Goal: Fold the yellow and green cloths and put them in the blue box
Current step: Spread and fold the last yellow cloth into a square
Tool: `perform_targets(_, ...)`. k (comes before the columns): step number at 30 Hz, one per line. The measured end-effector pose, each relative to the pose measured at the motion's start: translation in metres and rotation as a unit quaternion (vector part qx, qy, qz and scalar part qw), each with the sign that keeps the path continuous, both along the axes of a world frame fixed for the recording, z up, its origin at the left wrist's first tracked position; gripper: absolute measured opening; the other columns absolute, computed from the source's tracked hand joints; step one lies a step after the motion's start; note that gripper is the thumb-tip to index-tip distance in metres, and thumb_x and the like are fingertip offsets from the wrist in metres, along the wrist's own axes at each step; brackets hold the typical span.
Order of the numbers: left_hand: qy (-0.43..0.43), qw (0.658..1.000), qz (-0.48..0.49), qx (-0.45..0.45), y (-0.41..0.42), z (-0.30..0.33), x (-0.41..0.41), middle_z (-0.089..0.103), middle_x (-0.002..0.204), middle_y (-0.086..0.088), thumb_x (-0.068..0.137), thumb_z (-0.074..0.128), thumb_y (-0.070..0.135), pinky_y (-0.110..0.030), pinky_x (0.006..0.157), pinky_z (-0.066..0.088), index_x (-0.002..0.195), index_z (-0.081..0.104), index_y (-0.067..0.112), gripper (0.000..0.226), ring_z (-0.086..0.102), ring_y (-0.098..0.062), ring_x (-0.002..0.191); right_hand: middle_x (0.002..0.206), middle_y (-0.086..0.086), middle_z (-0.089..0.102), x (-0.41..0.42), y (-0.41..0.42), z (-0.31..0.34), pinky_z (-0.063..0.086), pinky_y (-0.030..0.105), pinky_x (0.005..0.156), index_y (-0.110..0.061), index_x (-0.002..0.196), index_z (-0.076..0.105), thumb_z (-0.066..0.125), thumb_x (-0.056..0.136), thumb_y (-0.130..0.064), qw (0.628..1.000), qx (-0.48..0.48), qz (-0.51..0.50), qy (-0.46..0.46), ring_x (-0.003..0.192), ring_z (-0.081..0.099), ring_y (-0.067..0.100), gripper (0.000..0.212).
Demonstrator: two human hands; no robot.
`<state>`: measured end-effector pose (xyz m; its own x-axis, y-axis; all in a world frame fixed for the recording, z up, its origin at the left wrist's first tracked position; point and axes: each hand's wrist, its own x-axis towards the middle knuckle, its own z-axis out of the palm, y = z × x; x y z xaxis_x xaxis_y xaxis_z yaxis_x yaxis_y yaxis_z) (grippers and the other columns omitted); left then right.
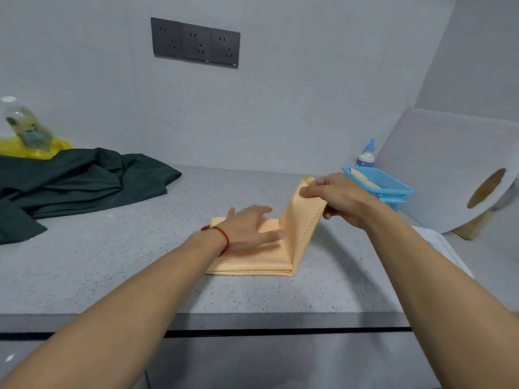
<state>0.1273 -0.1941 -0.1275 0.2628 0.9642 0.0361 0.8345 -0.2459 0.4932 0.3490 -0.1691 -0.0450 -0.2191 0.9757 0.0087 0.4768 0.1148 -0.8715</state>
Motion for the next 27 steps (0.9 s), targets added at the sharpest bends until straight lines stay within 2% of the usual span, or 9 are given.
perform_targets(3, -0.106, 0.977, 0.14, 0.121, -0.021, -0.014, -0.025, 0.054, 0.14, -0.003, 0.094, 0.061, 0.033, -0.034, 0.108, 0.034, 0.134, 0.057, 0.022, 0.041, 0.041, -0.023, 0.136, 0.054, 0.003, 0.058, -0.031, 0.004, 0.004, 0.042, 0.024, 0.042, -0.004, 0.08, 0.071, 0.072, 0.088, -0.013, 0.999, 0.019, 0.018, -0.046, 0.041, 0.054, 0.013, 0.013)
perform_targets(7, -0.083, 0.95, 0.268, 0.137, -0.052, -0.026, -0.04, 0.061, 0.12, -0.008, 0.093, 0.055, 0.021, -0.041, 0.099, 0.044, 0.115, 0.066, 0.017, 0.025, 0.051, -0.028, 0.116, 0.057, 0.003, 0.067, -0.09, 0.002, -0.009, 0.044, 0.02, 0.042, -0.007, 0.072, 0.07, 0.07, 0.087, -0.016, 0.988, 0.013, 0.061, -0.143, 0.045, 0.062, 0.016, 0.018)
perform_targets(11, -0.169, 0.937, 0.29, 0.099, -0.074, -0.026, -0.033, 0.064, 0.119, -0.007, 0.102, 0.042, 0.034, -0.046, 0.099, 0.044, 0.118, 0.061, 0.017, 0.03, 0.055, -0.027, 0.11, 0.069, 0.002, 0.076, -0.134, -0.004, -0.04, 0.06, 0.028, 0.058, -0.004, 0.085, 0.076, 0.065, 0.091, -0.026, 0.956, -0.022, 0.101, -0.274, 0.056, 0.069, 0.019, 0.026)
perform_targets(15, -0.123, 0.938, 0.312, 0.086, -0.081, -0.034, -0.02, 0.058, 0.131, -0.006, 0.098, 0.032, 0.061, -0.043, 0.102, 0.036, 0.139, 0.049, 0.018, 0.061, 0.047, -0.026, 0.121, 0.076, 0.008, 0.077, -0.133, 0.002, -0.058, 0.063, 0.044, 0.081, -0.002, 0.091, 0.076, 0.055, 0.095, -0.026, 0.969, -0.019, 0.084, -0.232, 0.069, 0.072, 0.027, 0.033)
perform_targets(17, -0.061, 0.944, 0.307, 0.101, -0.08, -0.04, -0.017, 0.053, 0.137, -0.003, 0.09, 0.046, 0.058, -0.041, 0.101, 0.031, 0.144, 0.04, 0.018, 0.067, 0.042, -0.025, 0.125, 0.097, 0.009, 0.077, -0.119, 0.014, -0.063, 0.059, 0.046, 0.089, -0.008, 0.098, 0.076, 0.052, 0.095, -0.021, 0.964, 0.094, 0.01, -0.248, 0.094, 0.071, 0.032, 0.027)
perform_targets(20, -0.051, 0.963, 0.245, 0.103, -0.073, -0.047, -0.025, 0.052, 0.136, 0.0, 0.082, 0.06, 0.034, -0.037, 0.097, 0.03, 0.145, 0.034, 0.022, 0.069, 0.041, -0.023, 0.122, 0.138, 0.004, 0.06, -0.088, 0.018, -0.075, 0.043, 0.046, 0.108, -0.022, 0.133, 0.061, 0.052, 0.098, -0.022, 0.931, 0.139, 0.038, -0.336, 0.129, 0.052, 0.029, 0.037)
perform_targets(22, -0.087, 0.962, 0.237, 0.101, -0.065, -0.045, -0.04, 0.052, 0.136, -0.003, 0.084, 0.063, 0.022, -0.039, 0.102, 0.035, 0.146, 0.035, 0.024, 0.068, 0.042, -0.025, 0.124, 0.128, 0.0, 0.065, -0.068, 0.018, -0.086, 0.047, 0.044, 0.102, -0.025, 0.13, 0.062, 0.055, 0.095, -0.023, 0.936, 0.139, 0.035, -0.321, 0.12, 0.058, 0.024, 0.035)
perform_targets(25, -0.038, 0.943, 0.294, 0.153, -0.049, -0.035, -0.068, 0.055, 0.127, -0.007, 0.092, 0.064, 0.025, -0.04, 0.1, 0.039, 0.138, 0.047, 0.02, 0.049, 0.046, -0.027, 0.121, 0.094, -0.009, 0.07, -0.048, 0.015, -0.097, 0.055, 0.031, 0.078, -0.029, 0.106, 0.07, 0.068, 0.088, -0.032, 0.964, 0.148, -0.007, -0.222, 0.089, 0.064, 0.011, 0.019)
perform_targets(27, -0.113, 0.932, 0.316, 0.136, -0.045, -0.032, -0.074, 0.062, 0.114, -0.007, 0.097, 0.06, 0.03, -0.038, 0.092, 0.046, 0.125, 0.057, 0.016, 0.032, 0.054, -0.024, 0.109, 0.076, -0.012, 0.066, -0.042, 0.015, -0.101, 0.048, 0.02, 0.063, -0.03, 0.092, 0.071, 0.074, 0.083, -0.036, 0.974, 0.142, -0.005, -0.177, 0.071, 0.06, 0.002, 0.01)
